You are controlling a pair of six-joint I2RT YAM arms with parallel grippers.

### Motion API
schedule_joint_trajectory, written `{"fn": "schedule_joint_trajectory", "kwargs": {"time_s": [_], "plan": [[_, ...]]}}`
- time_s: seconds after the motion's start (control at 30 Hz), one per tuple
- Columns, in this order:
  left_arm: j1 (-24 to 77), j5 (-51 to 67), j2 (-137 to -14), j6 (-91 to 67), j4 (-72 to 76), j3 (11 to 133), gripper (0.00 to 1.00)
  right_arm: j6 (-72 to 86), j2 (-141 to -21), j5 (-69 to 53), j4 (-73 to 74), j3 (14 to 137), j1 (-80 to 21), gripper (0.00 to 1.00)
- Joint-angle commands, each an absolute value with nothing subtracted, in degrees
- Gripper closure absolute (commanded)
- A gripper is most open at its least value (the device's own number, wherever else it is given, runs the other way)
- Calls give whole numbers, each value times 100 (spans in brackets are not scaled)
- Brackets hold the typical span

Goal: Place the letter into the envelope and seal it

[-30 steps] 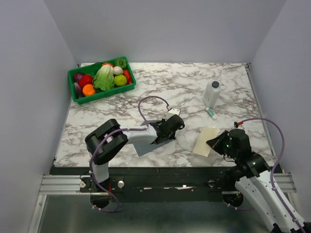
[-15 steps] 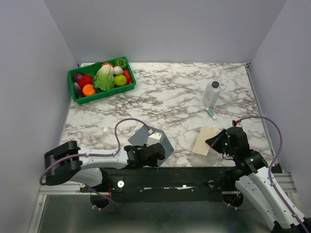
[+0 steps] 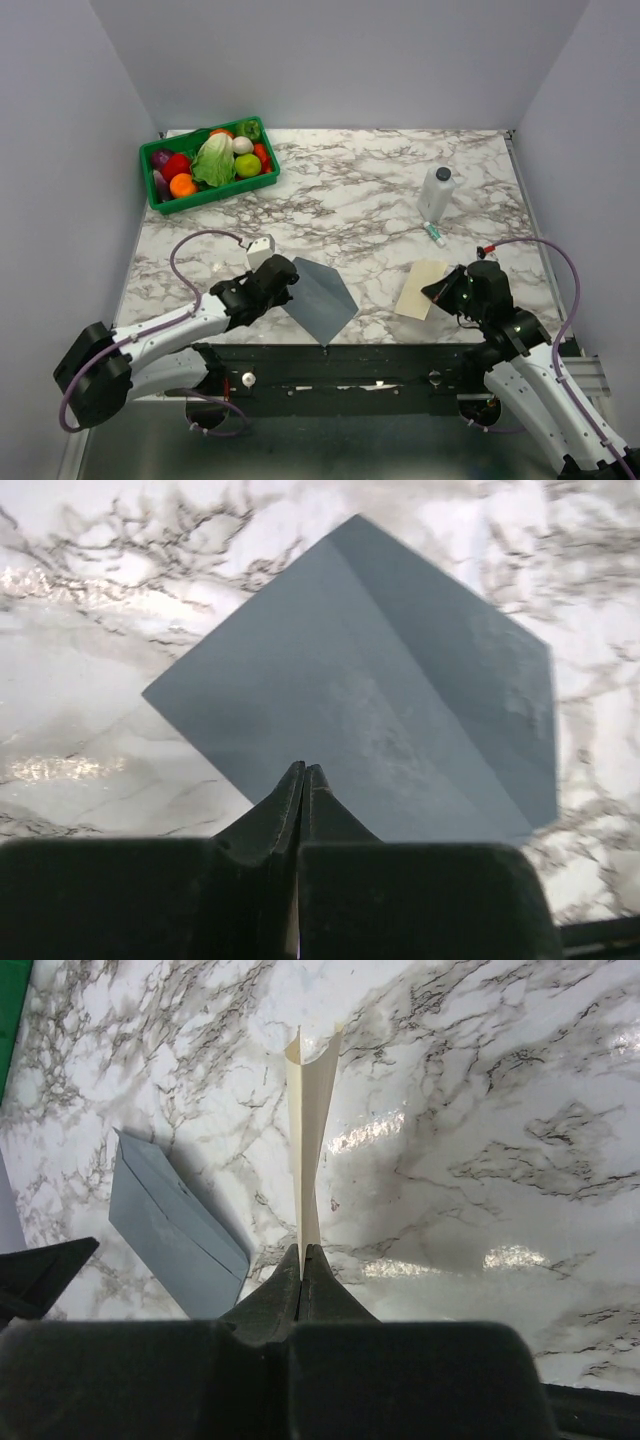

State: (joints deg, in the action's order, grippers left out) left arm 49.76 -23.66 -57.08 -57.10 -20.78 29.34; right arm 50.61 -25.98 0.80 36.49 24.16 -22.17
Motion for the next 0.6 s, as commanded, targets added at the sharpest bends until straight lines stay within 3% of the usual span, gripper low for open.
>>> {"fn": "schedule_joint_trajectory", "kwargs": {"time_s": [0.0, 0.57], "plan": [[4650, -2356, -6564, -5538, -2119, 3208, 98, 4913, -2558, 70, 3603, 2540, -2250, 99], [4386, -1460, -8665, -4711, -423, 3743, 100, 4580, -2566, 61, 3604, 2513, -2241, 100]]}}
